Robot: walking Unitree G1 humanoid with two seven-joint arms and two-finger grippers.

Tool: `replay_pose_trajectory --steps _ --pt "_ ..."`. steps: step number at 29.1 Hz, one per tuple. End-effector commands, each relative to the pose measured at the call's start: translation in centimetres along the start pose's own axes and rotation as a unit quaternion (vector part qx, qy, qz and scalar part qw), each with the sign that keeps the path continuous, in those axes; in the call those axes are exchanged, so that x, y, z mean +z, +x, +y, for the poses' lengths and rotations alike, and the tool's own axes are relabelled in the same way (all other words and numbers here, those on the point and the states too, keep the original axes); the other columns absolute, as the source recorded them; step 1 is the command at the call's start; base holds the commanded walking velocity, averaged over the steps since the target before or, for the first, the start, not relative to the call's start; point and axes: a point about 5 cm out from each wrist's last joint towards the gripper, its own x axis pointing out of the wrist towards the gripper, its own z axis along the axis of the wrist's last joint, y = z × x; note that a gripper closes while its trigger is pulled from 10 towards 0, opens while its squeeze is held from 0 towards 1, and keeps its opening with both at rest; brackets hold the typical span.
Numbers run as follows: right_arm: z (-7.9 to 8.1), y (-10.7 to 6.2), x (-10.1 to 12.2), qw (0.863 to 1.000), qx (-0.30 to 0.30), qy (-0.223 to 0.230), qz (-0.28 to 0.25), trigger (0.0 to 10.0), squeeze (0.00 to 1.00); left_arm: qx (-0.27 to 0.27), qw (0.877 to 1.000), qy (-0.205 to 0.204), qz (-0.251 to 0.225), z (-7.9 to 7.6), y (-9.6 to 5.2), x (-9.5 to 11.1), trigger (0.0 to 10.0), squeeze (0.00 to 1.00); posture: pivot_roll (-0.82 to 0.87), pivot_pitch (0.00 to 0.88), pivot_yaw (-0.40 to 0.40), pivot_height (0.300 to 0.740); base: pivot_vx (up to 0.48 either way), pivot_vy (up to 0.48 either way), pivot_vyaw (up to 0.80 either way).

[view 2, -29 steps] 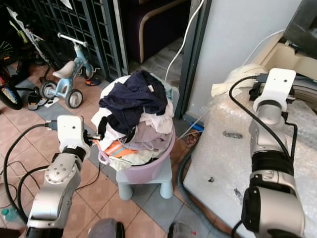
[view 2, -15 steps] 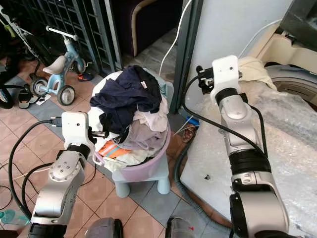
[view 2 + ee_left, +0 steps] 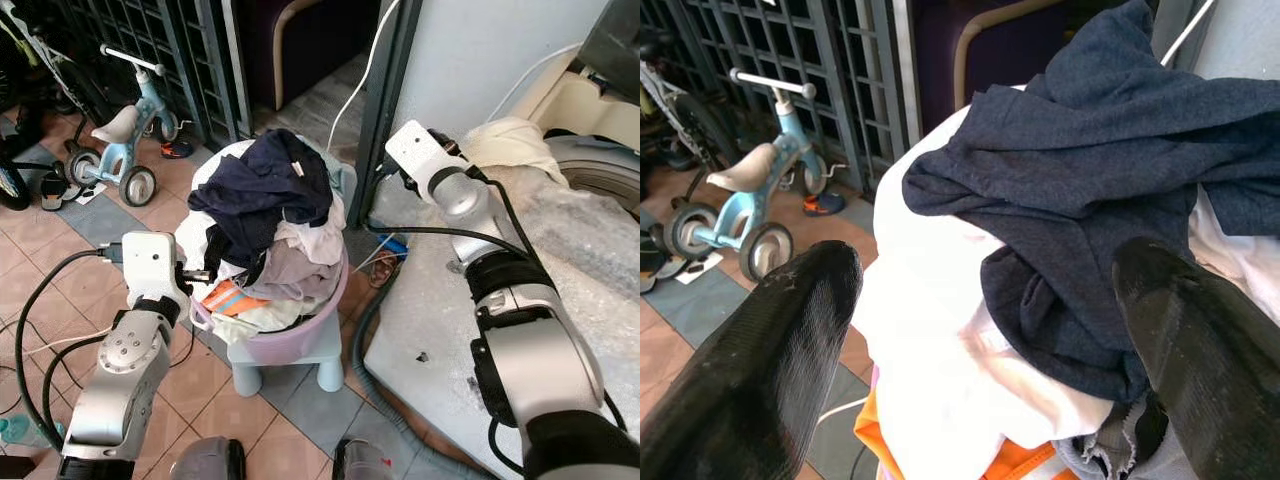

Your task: Clothes washing

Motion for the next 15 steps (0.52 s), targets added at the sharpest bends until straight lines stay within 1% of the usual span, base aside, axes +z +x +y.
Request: replay_pose_trajectory --steps 1,2,3,4,5,6,9,10,11,12,13,14,15 --pt "-0.5 -0.1 -0.9 0.999 -0.008 -0.031 0.016 3.4 0.0 0.001 1.0 0.007 -0.003 -0.1 -0.1 0.1 10.0 0.0 0.08 0.073 -0.029 0.74 0.0 0.0 0.0" --pt "-0.7 -0.3 -1.5 0.999 -0.012 -0.031 0.025 4.5 0.0 0.001 1.0 0.007 -0.002 -0.1 -0.1 0.1 10.0 0.0 0.08 0.073 -0.027 0.74 0.0 0.0 0.0" --pt "-0.8 -0.4 -1.9 0.999 -0.015 -0.029 0.033 4.9 0.0 0.0 1.0 0.006 -0.002 -0.1 -0.1 0.1 10.0 0.0 0.08 0.073 -0.027 0.74 0.0 0.0 0.0" --pt "-1.0 -0.6 -2.6 0.999 -0.021 -0.019 0.044 9.8 0.0 0.0 1.0 0.007 -0.001 -0.2 0.0 0.0 10.0 0.0 0.08 0.073 -0.027 0.74 0.0 0.0 0.0" --pt "-1.1 -0.8 -3.0 0.998 -0.025 -0.013 0.052 9.8 0.0 -0.001 1.0 0.007 0.0 -0.2 0.0 0.0 10.0 0.0 0.08 0.073 -0.027 0.74 0.0 0.0 0.0" --pt "-0.8 -1.1 -4.2 0.996 -0.024 0.036 0.072 10.0 0.0 -0.001 1.0 0.006 0.003 -0.2 0.0 -0.1 10.0 0.0 0.07 0.072 -0.025 0.74 0.0 0.0 0.0" --pt "0.4 -1.6 -5.7 0.99 -0.01 0.106 0.092 10.0 0.0 -0.003 1.0 0.006 0.007 -0.2 0.1 -0.3 10.0 0.0 0.07 0.072 -0.016 0.74 0.0 0.0 0.0" --pt "0.8 -1.7 -6.2 0.987 -0.006 0.124 0.098 7.3 0.0 -0.003 1.0 0.006 0.008 -0.2 0.1 -0.3 10.0 0.0 0.07 0.072 -0.016 0.74 0.0 0.0 0.0" --pt "1.5 -2.0 -6.8 0.983 0.0 0.146 0.106 1.7 0.0 -0.006 1.0 0.006 0.009 -0.3 0.1 -0.3 10.0 0.0 0.06 0.072 -0.012 0.74 0.0 0.0 0.0" --pt "1.8 -2.1 -7.0 0.982 0.002 0.153 0.109 0.0 0.0 -0.008 1.0 0.006 0.009 -0.4 0.1 -0.3 10.0 0.0 0.06 0.072 -0.007 0.74 0.0 0.0 0.0" --pt "1.9 -2.1 -7.2 0.981 0.002 0.161 0.112 0.0 0.0 -0.01 1.0 0.007 0.009 -0.4 0.2 -0.3 10.0 0.0 0.06 0.072 -0.007 0.74 0.0 0.0 0.0" --pt "2.3 -2.2 -7.6 0.974 0.003 0.192 0.121 0.0 0.0 -0.013 1.0 0.008 0.01 -0.5 0.2 -0.3 10.0 0.0 0.06 0.071 -0.003 0.74 0.0 0.0 0.0" --pt "2.4 -2.3 -7.7 0.971 0.002 0.204 0.124 0.0 0.0 -0.014 1.0 0.008 0.01 -0.5 0.3 -0.3 10.0 0.0 0.06 0.071 -0.002 0.74 0.0 0.0 0.0"
